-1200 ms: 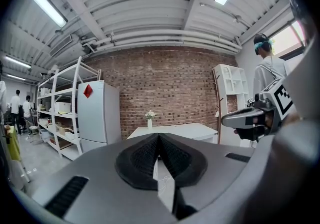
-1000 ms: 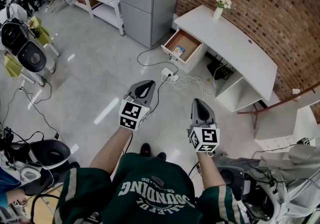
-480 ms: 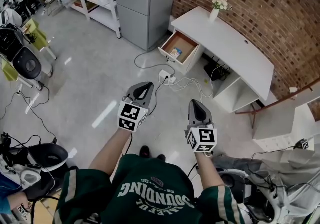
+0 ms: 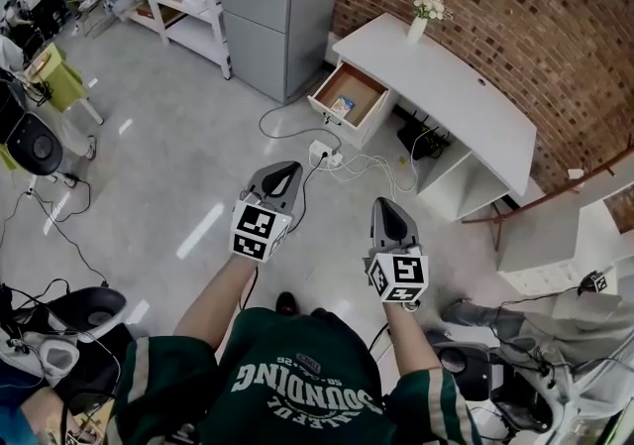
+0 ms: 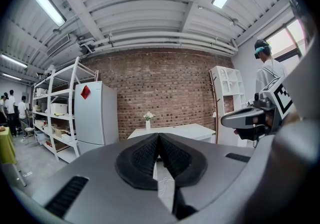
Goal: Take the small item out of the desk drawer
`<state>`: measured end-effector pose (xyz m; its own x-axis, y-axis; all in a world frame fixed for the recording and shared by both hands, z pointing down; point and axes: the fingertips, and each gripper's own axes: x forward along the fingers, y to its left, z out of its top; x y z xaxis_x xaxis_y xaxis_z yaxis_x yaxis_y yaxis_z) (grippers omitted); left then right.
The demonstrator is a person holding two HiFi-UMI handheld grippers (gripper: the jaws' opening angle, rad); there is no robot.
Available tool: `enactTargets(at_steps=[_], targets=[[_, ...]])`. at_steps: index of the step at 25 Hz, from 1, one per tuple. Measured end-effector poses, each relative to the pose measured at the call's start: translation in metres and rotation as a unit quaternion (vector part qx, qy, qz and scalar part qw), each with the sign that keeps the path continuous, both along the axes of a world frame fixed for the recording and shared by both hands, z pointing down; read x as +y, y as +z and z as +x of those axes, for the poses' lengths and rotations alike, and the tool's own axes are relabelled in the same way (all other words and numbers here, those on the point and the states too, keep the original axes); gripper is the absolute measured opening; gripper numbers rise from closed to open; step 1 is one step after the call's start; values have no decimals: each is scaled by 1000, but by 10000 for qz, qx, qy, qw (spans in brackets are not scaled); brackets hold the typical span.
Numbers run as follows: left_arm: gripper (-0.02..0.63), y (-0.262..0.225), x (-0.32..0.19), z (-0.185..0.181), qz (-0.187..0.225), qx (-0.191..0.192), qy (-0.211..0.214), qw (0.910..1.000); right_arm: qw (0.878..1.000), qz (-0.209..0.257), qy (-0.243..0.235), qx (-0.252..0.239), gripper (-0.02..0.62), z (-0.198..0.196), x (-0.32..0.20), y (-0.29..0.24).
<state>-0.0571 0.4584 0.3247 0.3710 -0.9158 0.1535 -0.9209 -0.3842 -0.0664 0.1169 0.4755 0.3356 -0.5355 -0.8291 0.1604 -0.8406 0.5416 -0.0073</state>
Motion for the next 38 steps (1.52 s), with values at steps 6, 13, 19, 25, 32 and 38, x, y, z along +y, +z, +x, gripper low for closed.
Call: enactTargets(at_steps=[6, 13, 19, 25, 32, 38], targets=[[15, 11, 10, -5, -30, 10, 108, 9999, 9999, -47, 102, -31, 23, -8, 15, 13], [15, 18, 11, -16, -3, 17, 180, 9998, 9998, 35, 209, -27, 23, -18, 17, 14], [15, 23, -4, -27, -2, 35, 161, 9999, 9997, 85, 209, -32, 23, -29, 1, 18], [15, 26, -58, -19, -102, 14, 94, 9999, 9999, -6, 131, -55, 24, -21, -54, 20], [15, 37, -120, -18, -239, -5, 19, 9997, 9999, -107, 38, -60, 25, -21, -119, 28], [15, 30, -173, -8, -252, -47, -92, 9996, 9998, -148, -128, -72, 23, -16, -176, 24]])
